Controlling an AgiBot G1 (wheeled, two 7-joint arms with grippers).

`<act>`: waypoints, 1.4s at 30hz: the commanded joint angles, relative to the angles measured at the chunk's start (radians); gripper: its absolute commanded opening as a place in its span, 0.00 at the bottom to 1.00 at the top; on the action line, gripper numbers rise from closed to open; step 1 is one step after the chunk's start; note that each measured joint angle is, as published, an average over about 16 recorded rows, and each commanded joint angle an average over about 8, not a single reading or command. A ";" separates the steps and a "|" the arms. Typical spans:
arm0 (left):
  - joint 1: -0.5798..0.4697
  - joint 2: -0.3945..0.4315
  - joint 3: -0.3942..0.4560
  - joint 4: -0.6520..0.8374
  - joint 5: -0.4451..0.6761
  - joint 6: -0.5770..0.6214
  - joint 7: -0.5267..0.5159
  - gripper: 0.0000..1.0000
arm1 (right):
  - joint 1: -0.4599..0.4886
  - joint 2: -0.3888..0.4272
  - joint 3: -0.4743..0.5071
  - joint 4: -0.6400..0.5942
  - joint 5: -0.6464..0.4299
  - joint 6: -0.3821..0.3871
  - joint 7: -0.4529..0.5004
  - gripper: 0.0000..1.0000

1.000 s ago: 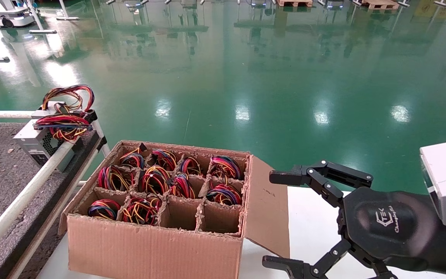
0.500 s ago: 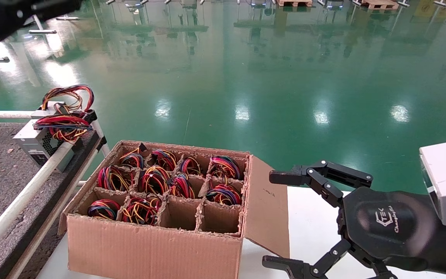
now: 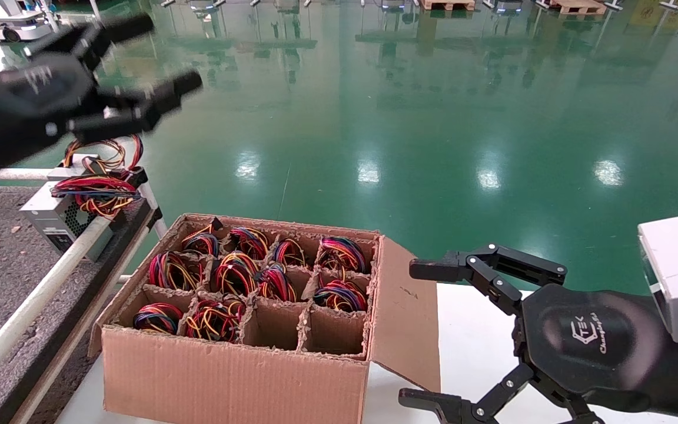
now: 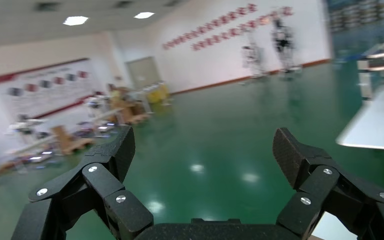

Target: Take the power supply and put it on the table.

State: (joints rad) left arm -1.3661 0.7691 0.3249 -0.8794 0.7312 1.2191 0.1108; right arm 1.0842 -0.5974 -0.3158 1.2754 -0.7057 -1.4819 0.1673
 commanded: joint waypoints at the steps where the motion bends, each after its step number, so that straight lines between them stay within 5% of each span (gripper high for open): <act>1: 0.031 -0.017 -0.005 -0.043 0.000 0.029 -0.032 1.00 | 0.000 0.000 0.000 0.000 0.000 0.000 0.000 1.00; 20: 0.300 -0.162 -0.046 -0.417 0.000 0.285 -0.303 1.00 | 0.000 0.000 -0.001 0.000 0.001 0.000 0.000 1.00; 42: 0.297 -0.160 -0.047 -0.411 -0.001 0.281 -0.300 1.00 | 0.000 0.000 -0.001 0.000 0.001 0.001 0.000 1.00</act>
State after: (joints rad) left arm -1.0690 0.6084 0.2778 -1.2910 0.7305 1.5008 -0.1896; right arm 1.0841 -0.5970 -0.3163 1.2751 -0.7049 -1.4813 0.1670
